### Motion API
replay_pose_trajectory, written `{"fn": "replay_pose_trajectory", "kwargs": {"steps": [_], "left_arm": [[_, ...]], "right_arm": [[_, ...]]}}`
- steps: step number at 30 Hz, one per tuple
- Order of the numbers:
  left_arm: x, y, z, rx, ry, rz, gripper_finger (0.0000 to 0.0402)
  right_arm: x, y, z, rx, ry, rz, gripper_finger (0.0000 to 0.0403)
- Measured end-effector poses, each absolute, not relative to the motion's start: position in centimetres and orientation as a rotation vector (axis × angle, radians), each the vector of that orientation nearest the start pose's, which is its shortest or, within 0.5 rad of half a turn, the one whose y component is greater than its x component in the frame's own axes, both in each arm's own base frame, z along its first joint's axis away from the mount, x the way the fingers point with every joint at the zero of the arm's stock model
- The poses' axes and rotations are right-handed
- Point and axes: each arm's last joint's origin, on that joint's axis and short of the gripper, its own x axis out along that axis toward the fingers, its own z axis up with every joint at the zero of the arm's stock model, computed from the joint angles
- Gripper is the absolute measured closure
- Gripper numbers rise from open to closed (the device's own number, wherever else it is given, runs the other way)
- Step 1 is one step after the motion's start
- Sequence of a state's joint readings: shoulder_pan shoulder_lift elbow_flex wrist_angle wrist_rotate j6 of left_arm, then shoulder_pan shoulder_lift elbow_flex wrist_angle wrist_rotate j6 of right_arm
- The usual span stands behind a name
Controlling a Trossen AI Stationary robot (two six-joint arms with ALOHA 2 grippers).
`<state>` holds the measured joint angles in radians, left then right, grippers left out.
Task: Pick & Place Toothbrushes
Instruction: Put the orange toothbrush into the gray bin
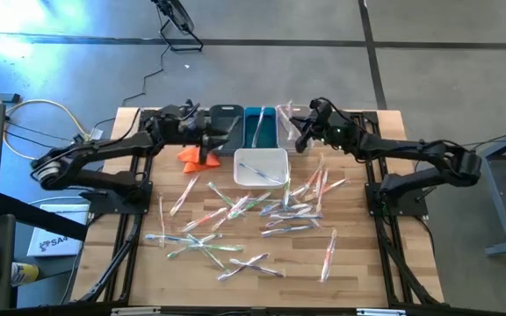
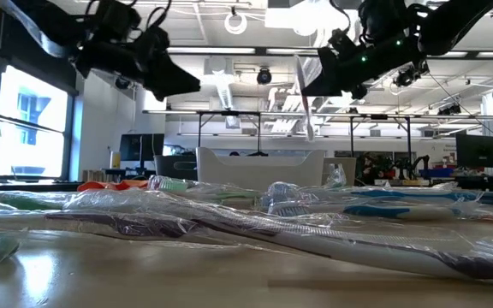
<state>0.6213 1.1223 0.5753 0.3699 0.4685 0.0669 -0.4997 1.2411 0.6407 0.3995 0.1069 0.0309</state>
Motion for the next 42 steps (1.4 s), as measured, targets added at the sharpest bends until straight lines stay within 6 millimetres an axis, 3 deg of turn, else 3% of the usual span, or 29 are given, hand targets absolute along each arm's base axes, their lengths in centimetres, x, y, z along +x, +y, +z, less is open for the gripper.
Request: {"fn": "replay_pose_trajectory", "kwargs": {"steps": [10, 20, 29, 42], "left_arm": [[17.8, 11.1, 25.2, -0.012, 0.1, 0.153, 0.0268], [17.7, 11.1, 25.1, -0.024, 0.114, 0.153, 0.0268], [17.7, 11.1, 25.0, -0.033, 0.121, 0.153, 0.0268], [17.7, 11.1, 25.0, -0.047, 0.12, 0.156, 0.0268]], "right_arm": [[22.9, -15.9, 21.7, 0.231, 0.259, -0.716, 0.0398], [22.9, -17.6, 18.6, 0.387, 0.35, -0.696, 0.0398], [22.6, -17.9, 17.6, 0.447, 0.407, -0.724, 0.0395], [22.4, -17.8, 17.5, 0.443, 0.424, -0.752, 0.0279]]}}
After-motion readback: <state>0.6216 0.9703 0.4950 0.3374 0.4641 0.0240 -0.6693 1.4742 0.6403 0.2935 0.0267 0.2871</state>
